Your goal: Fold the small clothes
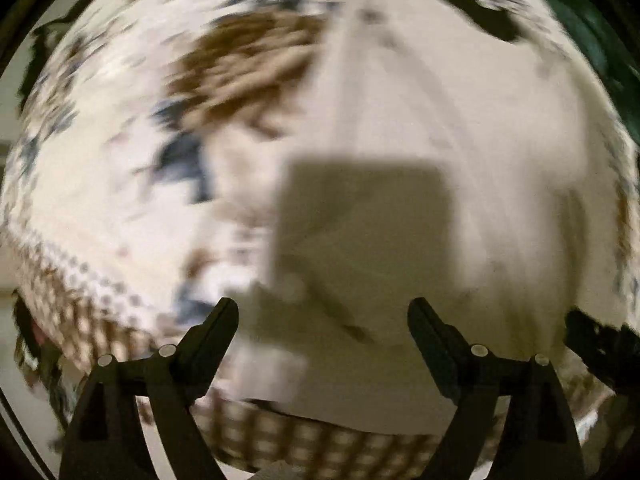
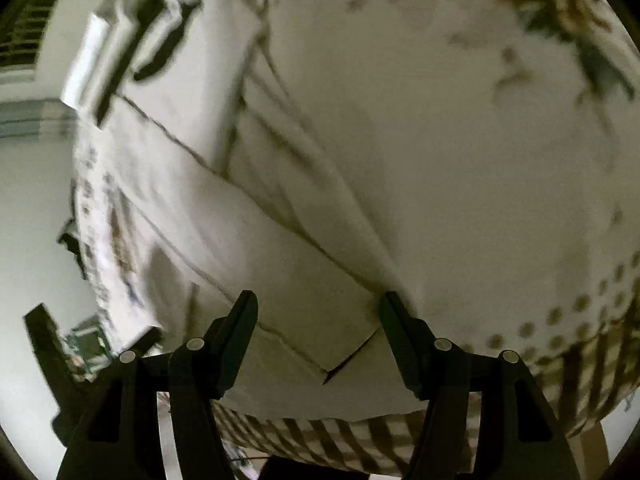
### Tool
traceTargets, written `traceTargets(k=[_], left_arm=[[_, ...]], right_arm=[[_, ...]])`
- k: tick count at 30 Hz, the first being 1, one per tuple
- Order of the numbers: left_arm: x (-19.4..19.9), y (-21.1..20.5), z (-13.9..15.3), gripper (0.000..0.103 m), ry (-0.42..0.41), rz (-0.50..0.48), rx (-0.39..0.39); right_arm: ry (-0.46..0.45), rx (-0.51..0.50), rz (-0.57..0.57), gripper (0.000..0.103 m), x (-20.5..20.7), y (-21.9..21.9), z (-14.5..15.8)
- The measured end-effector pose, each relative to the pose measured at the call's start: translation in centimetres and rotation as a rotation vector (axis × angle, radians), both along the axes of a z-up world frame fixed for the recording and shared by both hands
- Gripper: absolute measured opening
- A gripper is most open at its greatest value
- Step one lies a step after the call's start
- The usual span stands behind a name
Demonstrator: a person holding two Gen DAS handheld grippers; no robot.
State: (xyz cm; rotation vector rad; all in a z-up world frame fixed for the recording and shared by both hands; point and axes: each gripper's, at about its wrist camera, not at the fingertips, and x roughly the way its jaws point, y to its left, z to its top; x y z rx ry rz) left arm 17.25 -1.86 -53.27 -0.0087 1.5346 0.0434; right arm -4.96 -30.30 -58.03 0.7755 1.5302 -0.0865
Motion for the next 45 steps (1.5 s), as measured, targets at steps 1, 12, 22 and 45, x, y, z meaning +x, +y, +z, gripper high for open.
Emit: traceTargets(k=[1,12,22,45], left_arm=[[-0.4,1.5,-0.4,0.086,0.009,0.028,0.034],[-5.9,6.1,-2.4,0.086,0.082,0.082,-0.001],[-12.5,8.3,-3.8,0.072,0.12,0.064,-0.199],[-3.0,13.3,2.6,0.005,0.028,0.289,-0.572]], right_arm=[[0.04,-0.043,0.02,0.011,0.6,0.2,-0.8],[0.079,-0.059,0.033,0.04,1.4,-0.4,0.2],[0.228,0.08,-0.074,0.058,-2.5,-3.1,-3.3],[-0.107,-0.03,-0.103,0.004,8.3,-5.5,6.4]])
